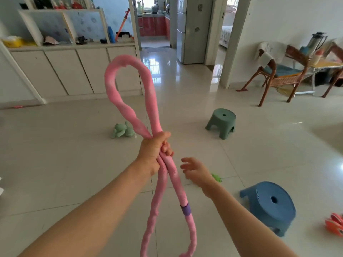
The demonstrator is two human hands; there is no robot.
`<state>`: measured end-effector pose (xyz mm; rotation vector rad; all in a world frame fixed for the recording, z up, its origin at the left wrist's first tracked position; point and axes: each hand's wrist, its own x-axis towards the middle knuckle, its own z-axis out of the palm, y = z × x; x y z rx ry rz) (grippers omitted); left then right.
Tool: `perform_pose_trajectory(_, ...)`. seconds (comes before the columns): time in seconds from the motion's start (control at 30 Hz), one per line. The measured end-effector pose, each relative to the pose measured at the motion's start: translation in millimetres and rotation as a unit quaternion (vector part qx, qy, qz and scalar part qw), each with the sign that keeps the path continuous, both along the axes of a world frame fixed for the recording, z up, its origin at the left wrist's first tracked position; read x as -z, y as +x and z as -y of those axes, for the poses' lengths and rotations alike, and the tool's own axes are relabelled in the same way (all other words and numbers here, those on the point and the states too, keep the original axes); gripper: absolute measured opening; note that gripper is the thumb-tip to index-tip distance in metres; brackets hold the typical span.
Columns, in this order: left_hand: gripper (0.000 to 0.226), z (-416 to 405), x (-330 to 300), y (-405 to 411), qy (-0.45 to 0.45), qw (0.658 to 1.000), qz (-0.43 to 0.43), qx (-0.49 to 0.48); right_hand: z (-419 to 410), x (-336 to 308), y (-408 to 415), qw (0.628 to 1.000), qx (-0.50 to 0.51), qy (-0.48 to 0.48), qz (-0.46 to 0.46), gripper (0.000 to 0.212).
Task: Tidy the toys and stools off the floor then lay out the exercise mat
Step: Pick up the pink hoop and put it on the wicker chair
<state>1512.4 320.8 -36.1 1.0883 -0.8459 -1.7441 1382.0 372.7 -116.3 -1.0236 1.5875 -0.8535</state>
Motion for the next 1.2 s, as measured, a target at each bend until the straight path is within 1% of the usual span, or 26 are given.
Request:
perform_pose_trajectory(0.07, 0.04, 5, -13, 7, 0.003, 1.0, -0.01, -0.002, -10, 23, 6, 0.997, -0.063, 0.04, -0.007, 0.059)
perform_pose_trajectory(0.13, 0.04, 9, -24, 13, -0.003, 1.0, -0.025, -0.012, -15, 35, 10, 0.992, -0.113, 0.063, -0.008, 0.06)
perform_pose_trajectory(0.17, 0.04, 10, -28, 16, -0.006, 0.999, -0.033, -0.022, -17, 38, 10, 0.99, -0.118, 0.072, -0.003, 0.053)
perform_pose_trajectory(0.2, 0.041, 13, -32, 19, -0.006, 0.999, -0.042, -0.034, -19, 39, 9, 0.99, -0.117, 0.08, 0.004, 0.041)
perform_pose_trajectory(0.23, 0.041, 15, -36, 22, -0.006, 0.998, -0.051, -0.048, -21, 43, 5, 0.989, -0.114, 0.089, 0.011, 0.036)
perform_pose_trajectory(0.3, 0.041, 20, -40, 31, -0.005, 0.994, -0.069, -0.084, -27, 55, -5, 0.986, -0.124, 0.115, 0.012, 0.041)
perform_pose_trajectory(0.33, 0.04, 23, -41, 36, -0.003, 0.992, -0.077, -0.102, -31, 58, -8, 0.984, -0.135, 0.115, 0.0, 0.037)
perform_pose_trajectory(0.37, 0.04, 27, -41, 42, 0.003, 0.989, -0.083, -0.121, -33, 61, -10, 0.986, -0.133, 0.098, -0.016, 0.029)
perform_pose_trajectory(0.4, 0.039, 31, -40, 48, 0.011, 0.986, -0.085, -0.141, -34, 63, -10, 0.992, -0.108, 0.065, -0.031, 0.023)
perform_pose_trajectory(0.43, 0.039, 36, -38, 54, 0.022, 0.984, -0.082, -0.16, -33, 63, -11, 0.995, -0.076, 0.028, -0.053, 0.022)
perform_pose_trajectory(0.5, 0.041, 43, -33, 66, 0.044, 0.979, -0.06, -0.19, -30, 55, -10, 0.989, -0.056, -0.016, -0.136, 0.027)
perform_pose_trajectory(0.57, 0.038, 48, -28, 78, 0.054, 0.977, -0.032, -0.206, -27, 43, -8, 0.966, -0.088, -0.037, -0.24, 0.033)
perform_pose_trajectory(0.63, 0.034, 53, -21, 91, 0.05, 0.981, 0.007, -0.188, -25, 32, -6, 0.941, -0.115, -0.053, -0.314, 0.039)
perform_pose_trajectory(0.7, 0.039, 54, -15, 103, 0.041, 0.983, 0.075, -0.164, -18, 20, 0, 0.925, -0.084, -0.081, -0.363, 0.044)
perform_pose_trajectory(0.77, 0.038, 52, -13, 109, 0.02, 0.974, 0.163, -0.153, -9, 6, 8, 0.906, -0.047, -0.109, -0.406, 0.04)
perform_pose_trajectory(0.83, 0.033, 49, -17, 110, -0.03, 0.961, 0.238, -0.14, 0, -14, 9, 0.876, -0.061, -0.12, -0.464, 0.036)
perform_pose_trajectory(0.93, 0.029, 44, -24, 103, -0.108, 0.937, 0.325, -0.073, 5, -49, -5, 0.809, -0.169, -0.146, -0.544, 0.042)
perform_pose_trajectory(1.0, 0.025, 41, -22, 94, -0.147, 0.915, 0.375, -0.02, 2, -71, -15, 0.768, -0.264, -0.142, -0.566, 0.049)
perform_pose_trajectory(1.03, 0.022, 40, -19, 91, -0.161, 0.906, 0.392, 0.001, -1, -78, -16, 0.754, -0.303, -0.146, -0.565, 0.055)
perform_pose_trajectory(1.07, 0.019, 39, -18, 86, -0.169, 0.902, 0.396, 0.022, -4, -85, -13, 0.749, -0.324, -0.167, -0.553, 0.065)
perform_pose_trajectory(1.1, 0.017, 39, -17, 82, -0.171, 0.901, 0.395, 0.05, -6, -89, -7, 0.755, -0.328, -0.203, -0.53, 0.073)
perform_pose_trajectory(1.13, 0.019, 37, -18, 76, -0.167, 0.902, 0.389, 0.086, -7, -93, 1, 0.768, -0.318, -0.247, -0.498, 0.075)
perform_pose_trajectory(1.2, 0.036, 31, -19, 63, -0.137, 0.908, 0.36, 0.163, -3, -98, 19, 0.796, -0.274, -0.334, -0.425, 0.068)
